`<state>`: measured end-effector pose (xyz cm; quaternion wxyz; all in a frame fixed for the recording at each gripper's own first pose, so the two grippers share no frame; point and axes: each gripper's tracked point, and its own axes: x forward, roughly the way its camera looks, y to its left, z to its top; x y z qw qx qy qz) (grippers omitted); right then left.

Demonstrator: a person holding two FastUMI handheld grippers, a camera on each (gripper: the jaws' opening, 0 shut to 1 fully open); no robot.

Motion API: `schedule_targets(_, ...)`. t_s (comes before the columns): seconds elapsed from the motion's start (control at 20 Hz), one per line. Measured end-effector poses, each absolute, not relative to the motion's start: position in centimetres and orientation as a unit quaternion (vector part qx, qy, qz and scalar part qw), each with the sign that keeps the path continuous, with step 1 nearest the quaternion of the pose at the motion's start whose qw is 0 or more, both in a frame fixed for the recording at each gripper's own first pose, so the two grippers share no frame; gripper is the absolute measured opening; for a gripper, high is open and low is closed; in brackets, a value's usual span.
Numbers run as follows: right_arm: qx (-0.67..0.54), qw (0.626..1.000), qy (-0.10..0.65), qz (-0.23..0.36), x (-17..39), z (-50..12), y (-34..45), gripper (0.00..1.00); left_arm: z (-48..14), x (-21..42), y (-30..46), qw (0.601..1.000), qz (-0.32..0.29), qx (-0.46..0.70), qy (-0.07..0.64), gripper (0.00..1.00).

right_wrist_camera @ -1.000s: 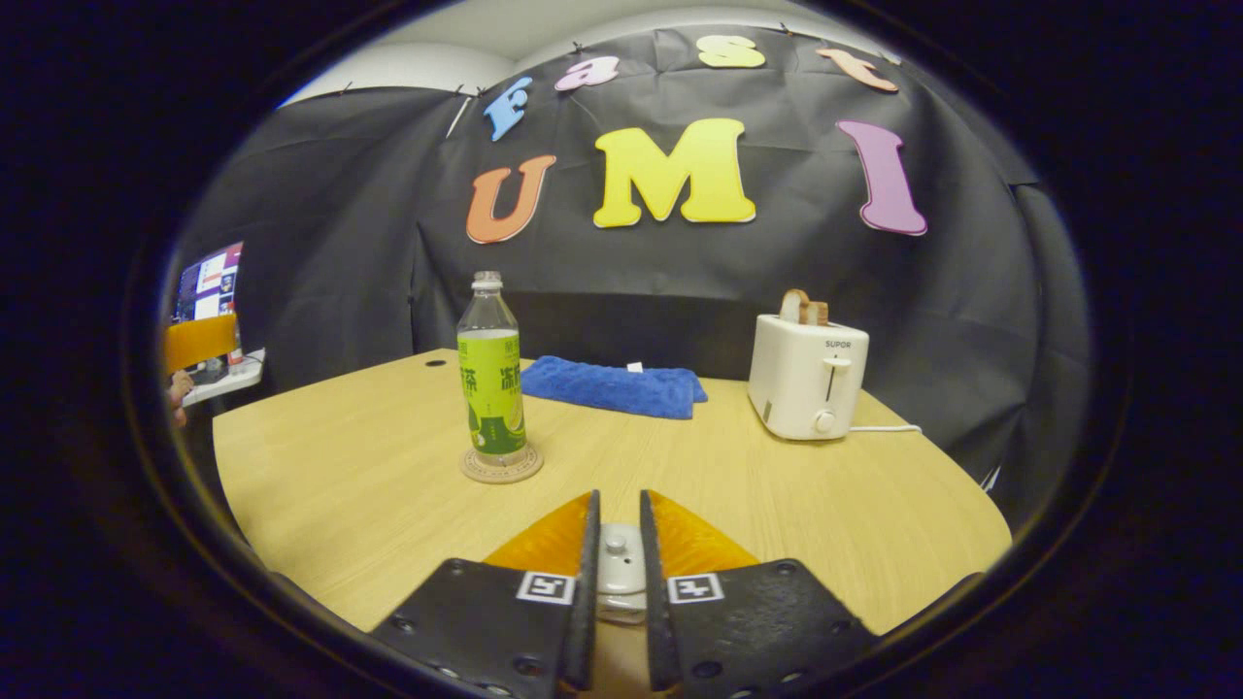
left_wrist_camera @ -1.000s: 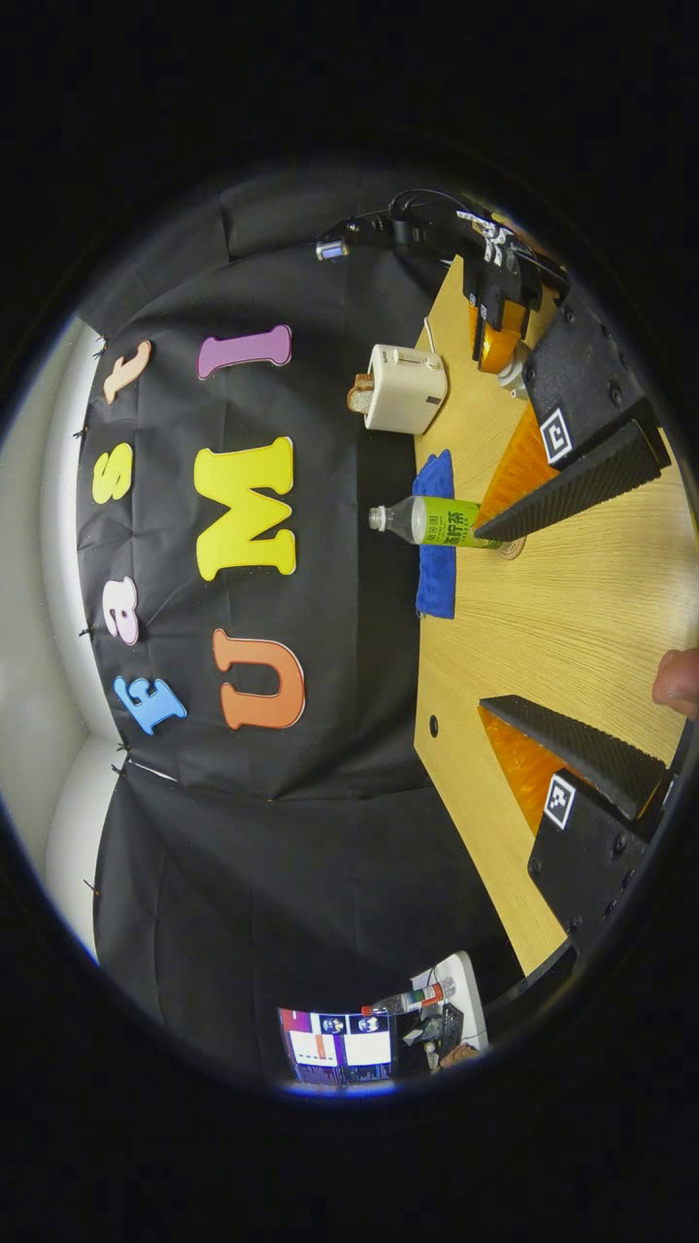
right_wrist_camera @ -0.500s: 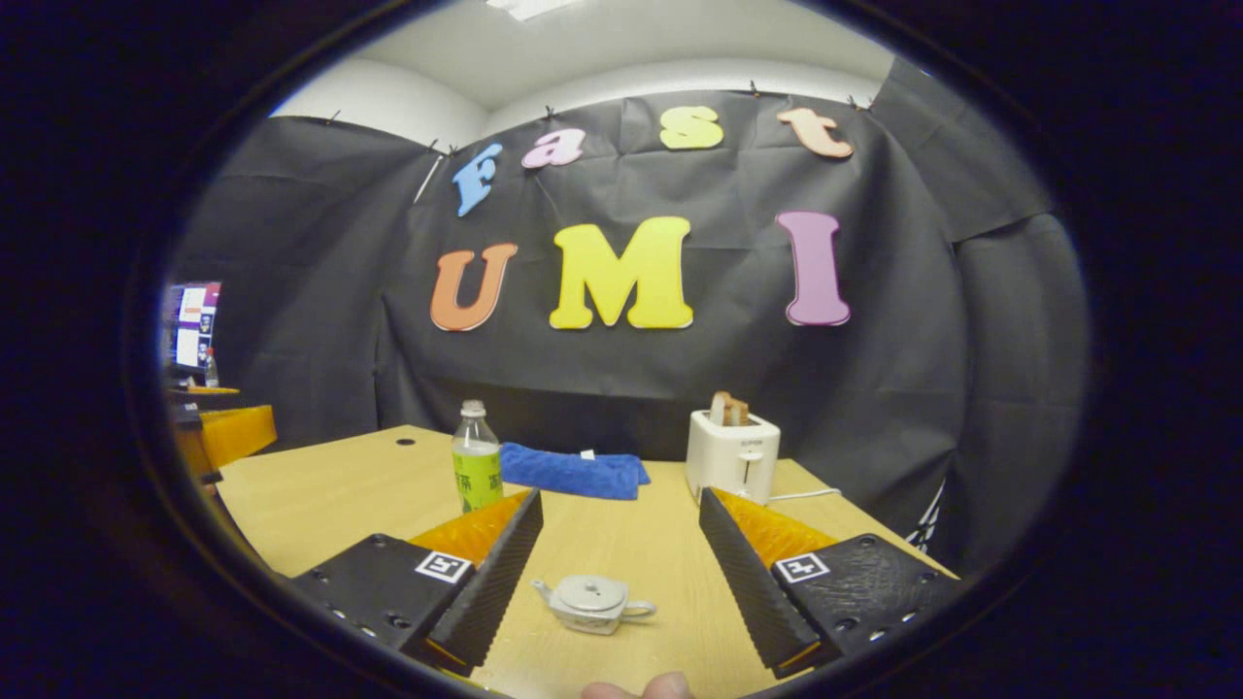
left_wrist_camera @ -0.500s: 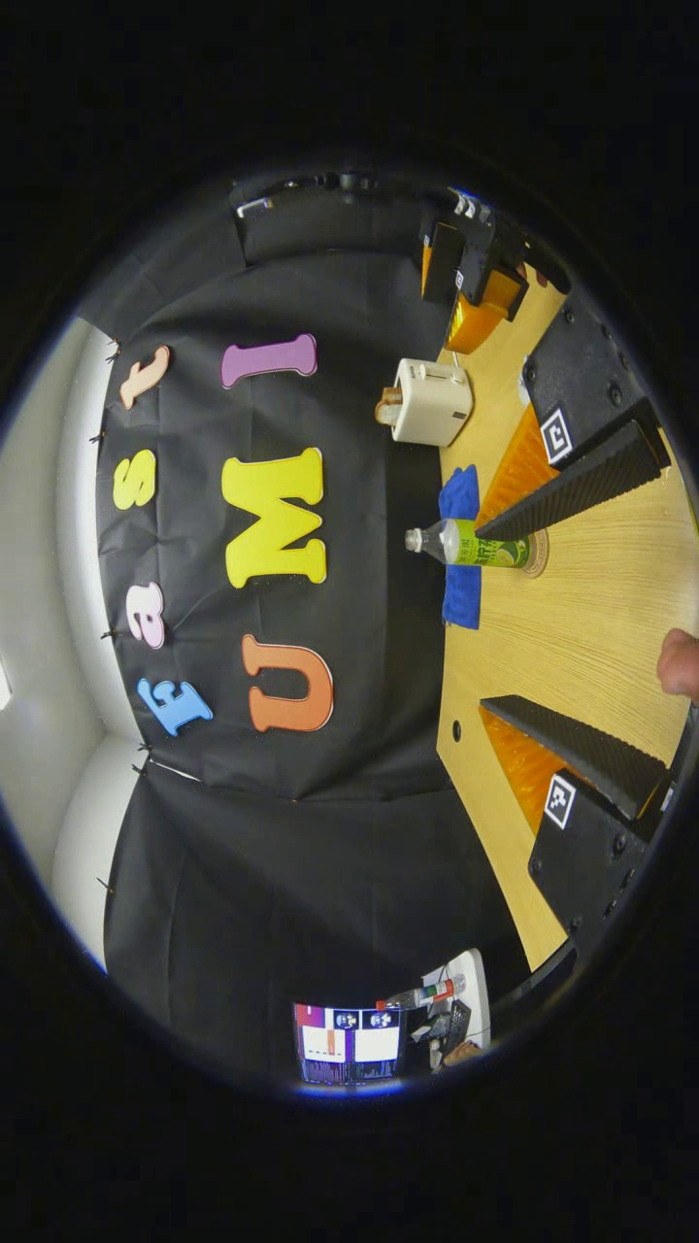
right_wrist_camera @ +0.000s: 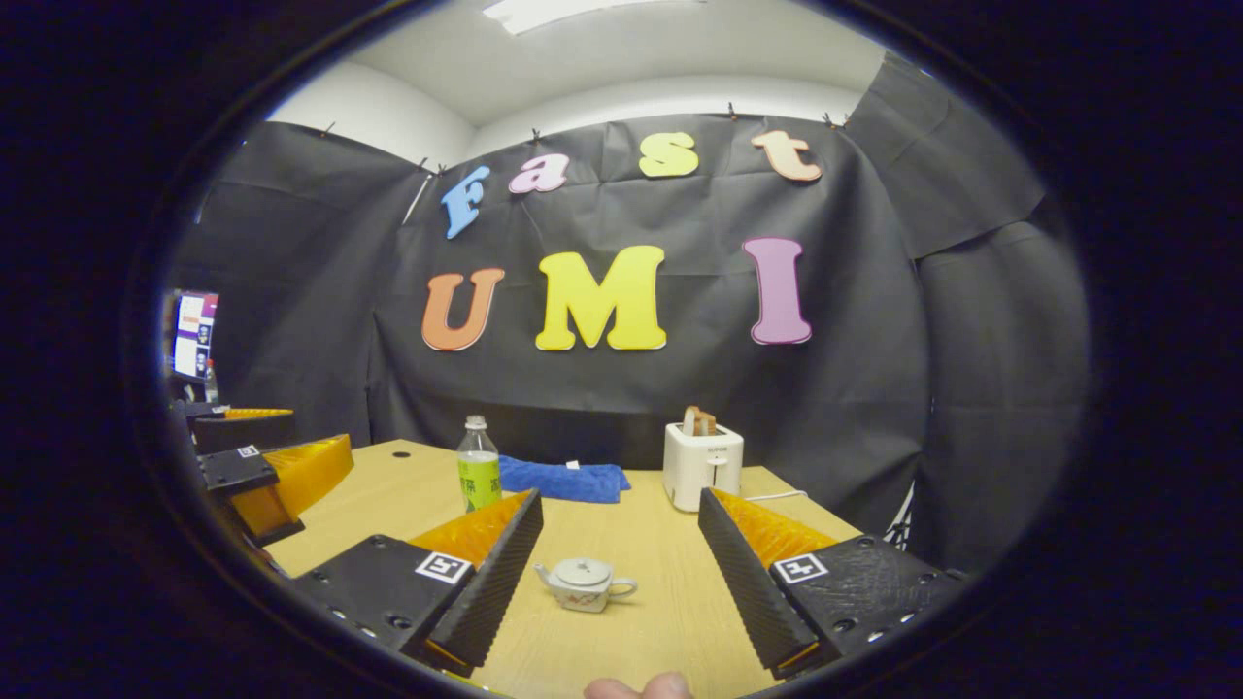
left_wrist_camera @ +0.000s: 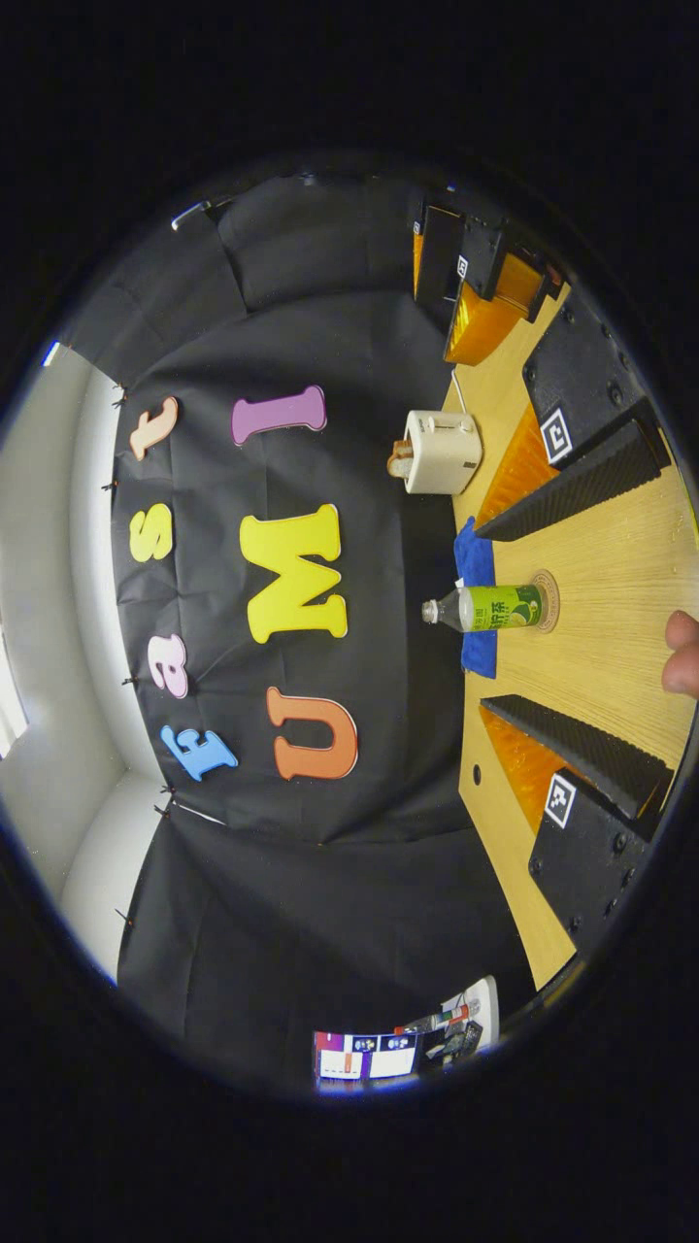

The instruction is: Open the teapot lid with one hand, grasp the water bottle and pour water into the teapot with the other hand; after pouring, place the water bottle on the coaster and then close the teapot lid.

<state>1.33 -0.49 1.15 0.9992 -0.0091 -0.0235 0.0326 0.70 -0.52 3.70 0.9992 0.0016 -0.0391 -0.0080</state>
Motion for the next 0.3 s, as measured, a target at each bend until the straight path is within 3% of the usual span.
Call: schedule_targets(0.3,-0.019,0.999,-0.036,0.029,0.9,1.5,0.9,0.97,3.5,0.6,1.5,0.999,0.003,-0.01,-0.041,0.99)
